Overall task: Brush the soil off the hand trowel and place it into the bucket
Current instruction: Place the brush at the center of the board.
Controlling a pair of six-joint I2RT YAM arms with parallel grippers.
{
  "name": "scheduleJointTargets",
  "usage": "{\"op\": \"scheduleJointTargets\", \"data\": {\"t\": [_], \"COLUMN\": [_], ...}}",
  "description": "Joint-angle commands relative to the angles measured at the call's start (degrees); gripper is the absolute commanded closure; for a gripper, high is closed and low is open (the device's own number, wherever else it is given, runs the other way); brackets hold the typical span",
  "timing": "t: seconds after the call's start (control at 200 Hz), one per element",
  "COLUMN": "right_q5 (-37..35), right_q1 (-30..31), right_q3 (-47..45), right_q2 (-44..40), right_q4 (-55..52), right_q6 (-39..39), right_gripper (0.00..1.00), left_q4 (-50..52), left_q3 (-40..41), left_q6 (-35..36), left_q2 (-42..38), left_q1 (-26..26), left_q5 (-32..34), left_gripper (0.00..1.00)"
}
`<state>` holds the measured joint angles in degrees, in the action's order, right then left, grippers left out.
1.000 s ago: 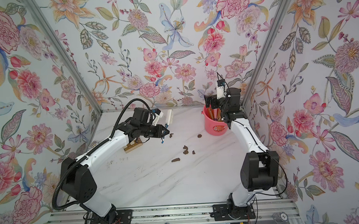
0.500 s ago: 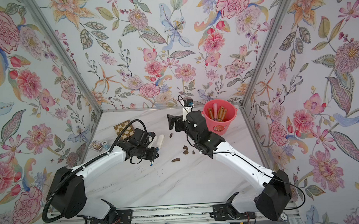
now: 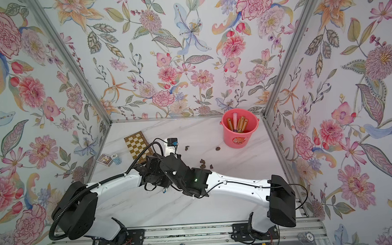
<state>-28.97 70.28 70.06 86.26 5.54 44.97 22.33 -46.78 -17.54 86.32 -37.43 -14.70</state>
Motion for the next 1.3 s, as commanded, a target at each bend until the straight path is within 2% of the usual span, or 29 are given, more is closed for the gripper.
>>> {"op": "scheduleJointTargets", "data": {"t": [0.0,0.12,0.22,0.34,0.425,0.56,0.771,0.916,1.061,1.156,1.291], "right_q5": [-3.2,-8.5,-15.8,-25.8,-30.3,-33.2,-36.5,-36.8,-31.1,-27.4,-20.7], "right_q1": [-1.5,-3.3,-3.9,-3.9,-3.9,-3.7,-3.6,-5.0,-11.8,-17.3,-27.1], "right_q3": [-6.1,-13.0,-13.7,-8.6,-6.8,-9.3,-12.1,-10.9,-9.5,-8.3,-6.4], "right_q2": [-5.1,-10.2,-13.9,-16.4,-18.3,-22.7,-26.2,-25.8,-25.5,-25.0,-24.0], "right_q4": [6.9,10.3,4.3,-13.5,-21.9,-24.2,-25.1,-25.4,-26.5,-27.0,-29.8], "right_q6": [3.2,7.4,6.2,6.3,7.6,9.0,9.5,5.1,1.3,-2.5,-7.3], "right_gripper": [0.01,0.01,0.01,0.01,0.01,0.01,0.01,0.01,0.01,0.01,0.01], "left_q4": [-3.9,-4.3,-5.4,-5.8,-5.8,-5.9,-2.8,1.3,4.8,4.6,-2.0], "left_q3": [1.3,1.6,2.4,2.9,3.3,3.9,2.9,-0.5,-5.7,-8.4,-8.5], "left_q6": [-0.9,-0.5,-1.5,-2.8,-3.3,-3.8,-3.7,-2.1,0.7,2.9,4.6], "left_q2": [1.4,2.5,2.8,4.8,4.8,3.8,-2.6,-7.4,-12.7,-16.5,-21.3], "left_q1": [-1.7,-4.0,-5.3,-6.8,-7.5,-8.1,-8.1,-8.1,-6.3,-2.4,8.4], "left_q5": [1.8,3.3,3.4,5.1,5.7,6.2,8.8,12.2,17.9,21.8,22.7], "left_gripper": [1.00,1.00,1.00,0.89,0.81,0.61,0.51,0.46,0.41,0.37,0.32]}}
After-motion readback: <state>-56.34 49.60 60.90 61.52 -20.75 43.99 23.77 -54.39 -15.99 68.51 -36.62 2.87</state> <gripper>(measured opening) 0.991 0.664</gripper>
